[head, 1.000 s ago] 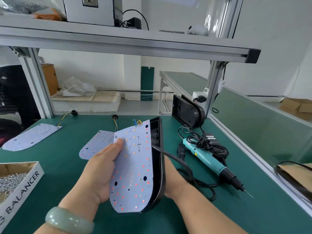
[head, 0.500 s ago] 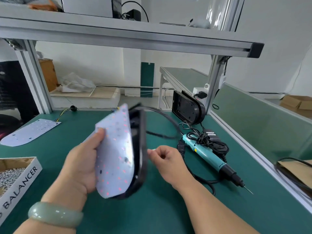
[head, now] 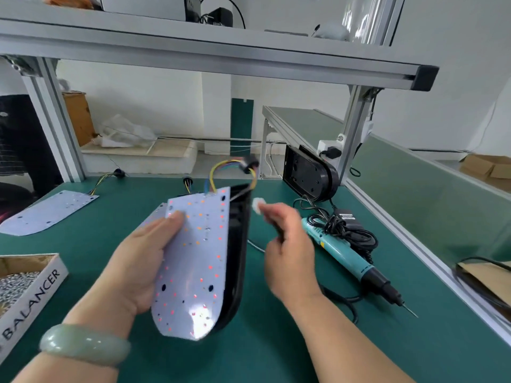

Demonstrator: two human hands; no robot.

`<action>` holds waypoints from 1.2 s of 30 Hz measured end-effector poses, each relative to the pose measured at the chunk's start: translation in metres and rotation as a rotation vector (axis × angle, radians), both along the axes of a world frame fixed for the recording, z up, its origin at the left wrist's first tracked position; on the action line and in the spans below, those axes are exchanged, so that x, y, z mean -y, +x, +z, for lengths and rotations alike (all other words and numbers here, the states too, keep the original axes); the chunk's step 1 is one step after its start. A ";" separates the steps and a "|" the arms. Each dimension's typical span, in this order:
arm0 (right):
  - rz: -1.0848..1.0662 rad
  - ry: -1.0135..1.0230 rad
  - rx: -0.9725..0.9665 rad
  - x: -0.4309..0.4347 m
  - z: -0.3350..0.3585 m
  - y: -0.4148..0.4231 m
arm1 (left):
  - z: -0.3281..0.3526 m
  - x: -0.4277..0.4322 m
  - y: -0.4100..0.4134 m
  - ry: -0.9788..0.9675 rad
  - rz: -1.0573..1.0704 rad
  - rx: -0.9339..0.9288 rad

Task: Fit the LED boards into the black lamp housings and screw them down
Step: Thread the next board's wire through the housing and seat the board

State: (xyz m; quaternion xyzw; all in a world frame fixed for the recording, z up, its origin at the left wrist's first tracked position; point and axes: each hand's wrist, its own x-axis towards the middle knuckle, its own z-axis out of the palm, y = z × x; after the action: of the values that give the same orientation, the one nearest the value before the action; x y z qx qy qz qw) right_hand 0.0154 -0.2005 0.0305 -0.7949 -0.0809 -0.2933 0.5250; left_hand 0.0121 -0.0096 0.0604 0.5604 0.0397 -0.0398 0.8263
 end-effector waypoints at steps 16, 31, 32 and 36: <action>0.238 -0.015 -0.309 0.006 -0.009 0.008 | 0.007 0.012 -0.011 -0.153 -0.207 -0.002; 0.064 -0.040 -0.406 0.019 -0.002 0.010 | 0.018 -0.001 -0.015 -0.155 -0.183 0.016; 0.086 0.072 -0.406 0.019 0.004 0.007 | 0.016 -0.002 -0.013 -0.132 -0.173 0.007; 0.064 0.275 -0.318 0.021 0.028 0.001 | 0.006 -0.001 -0.008 -0.016 -0.197 -0.018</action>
State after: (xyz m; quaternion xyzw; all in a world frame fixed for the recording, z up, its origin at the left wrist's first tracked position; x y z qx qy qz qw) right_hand 0.0165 -0.2213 0.0588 -0.7492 0.0185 -0.1557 0.6435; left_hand 0.0043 -0.0089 0.0663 0.5545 -0.0087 -0.1261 0.8225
